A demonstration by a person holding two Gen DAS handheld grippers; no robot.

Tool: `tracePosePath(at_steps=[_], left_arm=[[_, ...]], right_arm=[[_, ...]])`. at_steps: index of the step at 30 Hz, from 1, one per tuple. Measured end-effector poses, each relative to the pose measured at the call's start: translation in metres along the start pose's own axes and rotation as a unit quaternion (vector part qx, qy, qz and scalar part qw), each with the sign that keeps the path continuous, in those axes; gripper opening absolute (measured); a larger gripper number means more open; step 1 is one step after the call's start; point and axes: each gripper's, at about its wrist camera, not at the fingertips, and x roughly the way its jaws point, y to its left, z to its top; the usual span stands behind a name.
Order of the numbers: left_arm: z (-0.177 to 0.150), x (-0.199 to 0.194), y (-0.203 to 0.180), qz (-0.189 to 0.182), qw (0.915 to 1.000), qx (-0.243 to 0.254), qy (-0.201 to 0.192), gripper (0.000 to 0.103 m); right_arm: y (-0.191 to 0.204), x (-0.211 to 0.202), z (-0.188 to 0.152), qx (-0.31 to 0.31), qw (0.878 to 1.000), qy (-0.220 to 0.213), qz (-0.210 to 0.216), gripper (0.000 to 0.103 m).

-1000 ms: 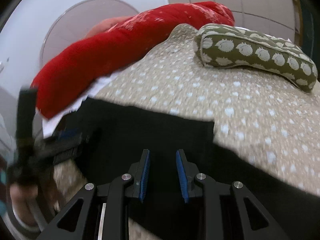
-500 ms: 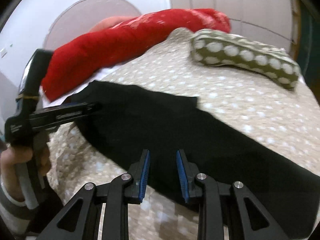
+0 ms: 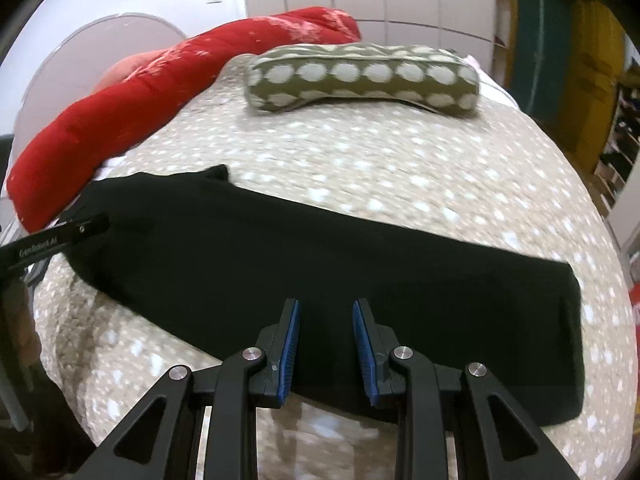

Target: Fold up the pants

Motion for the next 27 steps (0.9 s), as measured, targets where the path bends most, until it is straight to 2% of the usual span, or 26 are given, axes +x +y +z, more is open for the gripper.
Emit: tracePosePath(at_steps=[11,14,17,19,24,27], left_arm=[[-0.009,0.010,-0.016,0.005,0.9998,0.016,0.012,0.064],[-0.010,0.006,-0.019,0.004,0.9997,0.019,0.012,0.064],[-0.012,0.004,-0.023,0.006,0.9996,0.025,0.015,0.064],[-0.013,0.001,-0.027,0.005,0.9995,0.029,0.014,0.064],[-0.013,-0.011,-0.047,-0.020,0.9988,0.044,0.007,0.064],[-0.013,-0.012,-0.066,-0.051,0.9968,0.058,0.021,0.064]], right_arm=[[-0.022,-0.023,-0.014,0.022,1.000,-0.016,-0.013,0.026],[-0.029,-0.026,-0.017,0.026,0.999,-0.018,-0.022,0.026],[-0.040,-0.019,-0.023,0.027,0.998,-0.002,-0.055,0.026],[-0.052,-0.024,-0.030,0.038,0.998,-0.006,-0.054,0.026],[-0.083,-0.043,-0.047,0.070,0.995,-0.010,-0.069,0.026],[-0.101,-0.055,-0.054,0.098,0.993,-0.017,-0.064,0.026]])
